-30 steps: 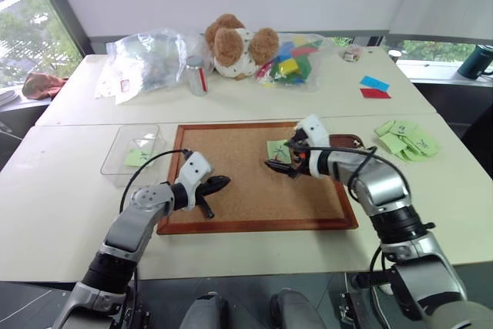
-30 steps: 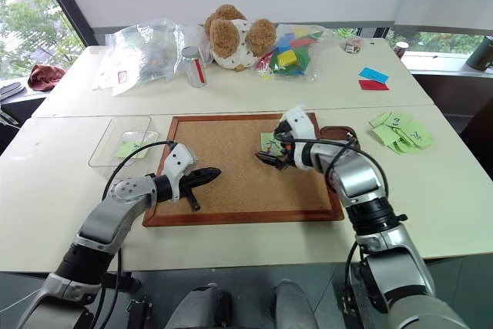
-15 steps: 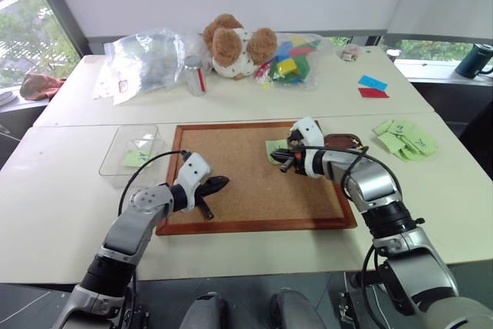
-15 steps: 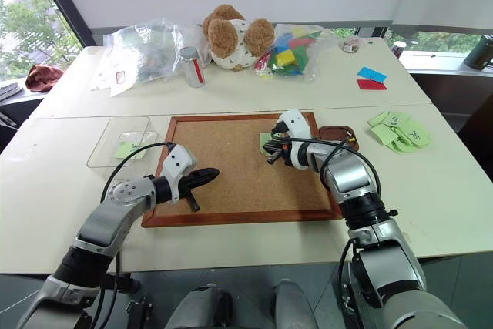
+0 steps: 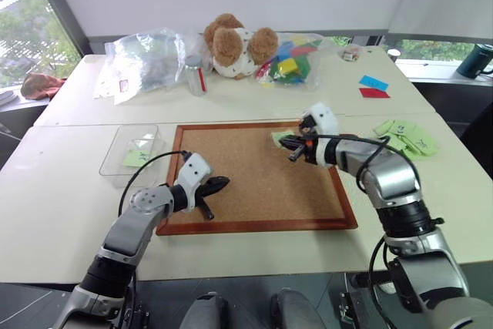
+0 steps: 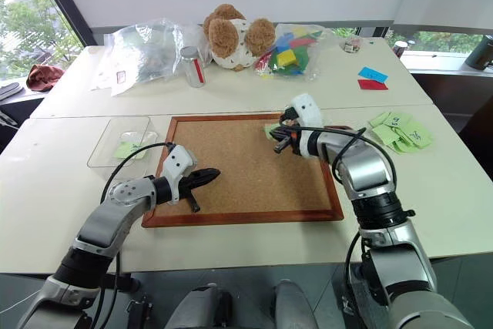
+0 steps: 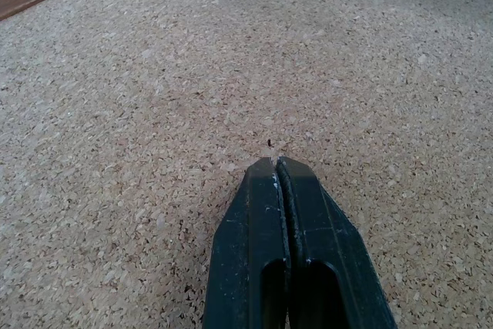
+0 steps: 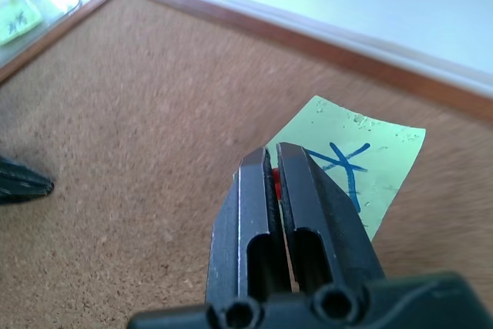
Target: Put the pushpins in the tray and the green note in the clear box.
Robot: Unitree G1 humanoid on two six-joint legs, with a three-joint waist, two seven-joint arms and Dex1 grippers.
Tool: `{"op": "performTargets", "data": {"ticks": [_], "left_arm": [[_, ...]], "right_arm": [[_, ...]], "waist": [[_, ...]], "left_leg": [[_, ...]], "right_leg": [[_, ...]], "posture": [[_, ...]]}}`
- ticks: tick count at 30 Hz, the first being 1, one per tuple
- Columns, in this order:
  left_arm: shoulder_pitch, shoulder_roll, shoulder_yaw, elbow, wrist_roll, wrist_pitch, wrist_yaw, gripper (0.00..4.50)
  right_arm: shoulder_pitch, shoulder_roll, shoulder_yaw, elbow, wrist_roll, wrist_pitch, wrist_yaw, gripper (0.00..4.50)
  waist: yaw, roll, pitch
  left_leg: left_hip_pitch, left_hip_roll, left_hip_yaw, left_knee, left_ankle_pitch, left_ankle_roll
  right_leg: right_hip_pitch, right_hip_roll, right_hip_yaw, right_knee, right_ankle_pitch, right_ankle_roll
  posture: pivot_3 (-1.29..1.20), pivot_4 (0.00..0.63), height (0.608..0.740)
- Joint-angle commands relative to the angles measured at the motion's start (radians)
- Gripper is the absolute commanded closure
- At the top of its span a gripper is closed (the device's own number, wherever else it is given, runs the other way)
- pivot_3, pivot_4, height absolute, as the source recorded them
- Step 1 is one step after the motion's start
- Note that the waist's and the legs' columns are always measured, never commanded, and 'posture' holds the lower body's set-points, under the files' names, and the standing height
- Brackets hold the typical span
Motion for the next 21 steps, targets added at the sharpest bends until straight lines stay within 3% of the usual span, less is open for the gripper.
{"op": "performTargets", "data": {"ticks": [1,3,6,13,21], "left_arm": [[0.015,-0.001,-0.013,0.037,0.005,0.034,-0.005,4.50],[-0.008,-0.028,0.032,0.031,-0.054,0.069,-0.002,4.50],[-0.051,-0.068,0.107,0.016,-0.151,0.140,0.008,3.69],[-0.200,-0.173,0.312,0.017,-0.422,0.365,0.083,0.15],[-0.361,-0.345,0.532,0.163,-0.688,0.588,0.341,0.06]], "right_arm": [[-0.010,-0.024,-0.018,-0.084,0.025,0.017,0.016,4.46],[-0.005,-0.036,-0.013,-0.116,0.031,0.028,0.027,4.46],[-0.008,-0.049,-0.008,-0.157,0.045,0.045,0.039,4.50],[-0.026,-0.061,0.005,-0.239,0.075,0.078,0.062,4.50],[-0.048,-0.081,0.019,-0.342,0.133,0.097,0.108,4.50]], "waist": [[0.000,0.000,0.000],[0.001,0.000,0.000],[0.003,0.000,0.000],[0.002,-0.001,0.001],[0.002,-0.002,0.001]], "left_leg": [[0.000,0.000,0.000,0.000,0.000,0.000],[0.000,0.000,0.000,0.000,0.000,0.000],[0.000,0.000,0.000,0.001,0.000,0.000],[-0.003,0.000,-0.001,0.001,0.000,0.000],[-0.003,0.000,-0.001,0.002,0.000,0.000]], "right_leg": [[0.000,0.000,0.000,0.000,0.000,0.000],[0.000,0.000,0.000,0.000,0.000,0.000],[0.000,0.000,0.000,0.000,0.000,0.000],[-0.002,0.000,-0.001,0.000,0.000,0.000],[-0.002,0.001,-0.001,0.000,0.000,0.000]], "posture": [[0.00,0.150,0.740],[0.00,0.150,0.740],[0.00,0.150,0.740],[0.00,0.150,0.740],[0.00,0.150,0.740]]}}
